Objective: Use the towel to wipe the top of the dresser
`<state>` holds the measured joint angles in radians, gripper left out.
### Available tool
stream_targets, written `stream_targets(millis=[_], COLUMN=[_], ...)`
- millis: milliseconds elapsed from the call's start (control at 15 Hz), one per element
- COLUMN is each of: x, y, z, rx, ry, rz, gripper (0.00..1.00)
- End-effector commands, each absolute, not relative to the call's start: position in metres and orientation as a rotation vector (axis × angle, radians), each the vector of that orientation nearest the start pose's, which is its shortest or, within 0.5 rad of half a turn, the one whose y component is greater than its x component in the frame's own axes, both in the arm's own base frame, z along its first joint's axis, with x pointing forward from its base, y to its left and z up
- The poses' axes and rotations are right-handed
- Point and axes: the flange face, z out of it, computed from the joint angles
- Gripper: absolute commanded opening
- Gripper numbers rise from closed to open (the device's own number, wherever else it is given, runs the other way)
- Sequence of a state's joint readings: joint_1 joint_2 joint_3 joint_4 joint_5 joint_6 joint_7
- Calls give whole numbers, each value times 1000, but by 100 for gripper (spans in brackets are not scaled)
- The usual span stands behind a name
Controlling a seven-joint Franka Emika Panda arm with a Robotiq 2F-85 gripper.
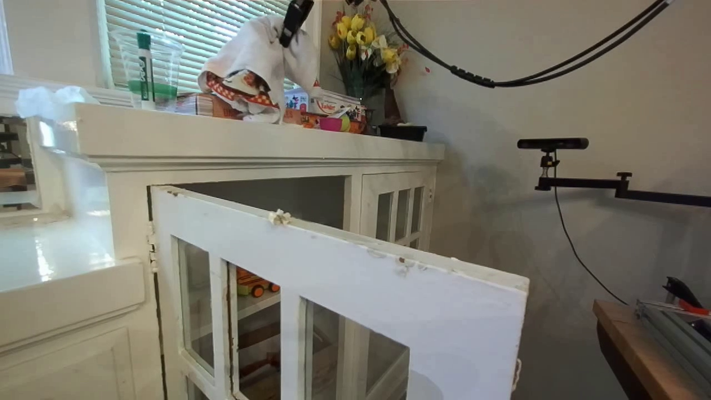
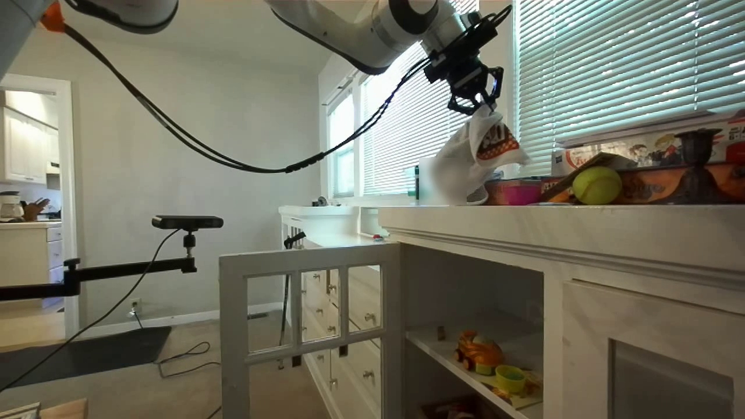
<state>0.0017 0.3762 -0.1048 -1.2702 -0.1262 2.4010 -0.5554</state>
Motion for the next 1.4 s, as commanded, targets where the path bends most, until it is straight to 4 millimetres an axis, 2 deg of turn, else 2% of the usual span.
stream_targets(millis=[0,133,200,267,467,667,867,1133,1333], x=[739,750,754,759,765,757,741,717,697], y=[-77,-90,-92,-92,-88,-74,-36,26,54], z=[610,591,582,574,565,585,610,647,666], rx=[-3344,-3331,-3299,-3273,-3229,-3233,-3150,-3009,-2992], ry=[-853,-862,-855,-854,-860,-872,-788,-701,-468], rz=[-1158,-1087,-1066,-1054,-1035,-1054,-1033,-994,-937], gripper=[2,2,35,36,56,77,98,100,100])
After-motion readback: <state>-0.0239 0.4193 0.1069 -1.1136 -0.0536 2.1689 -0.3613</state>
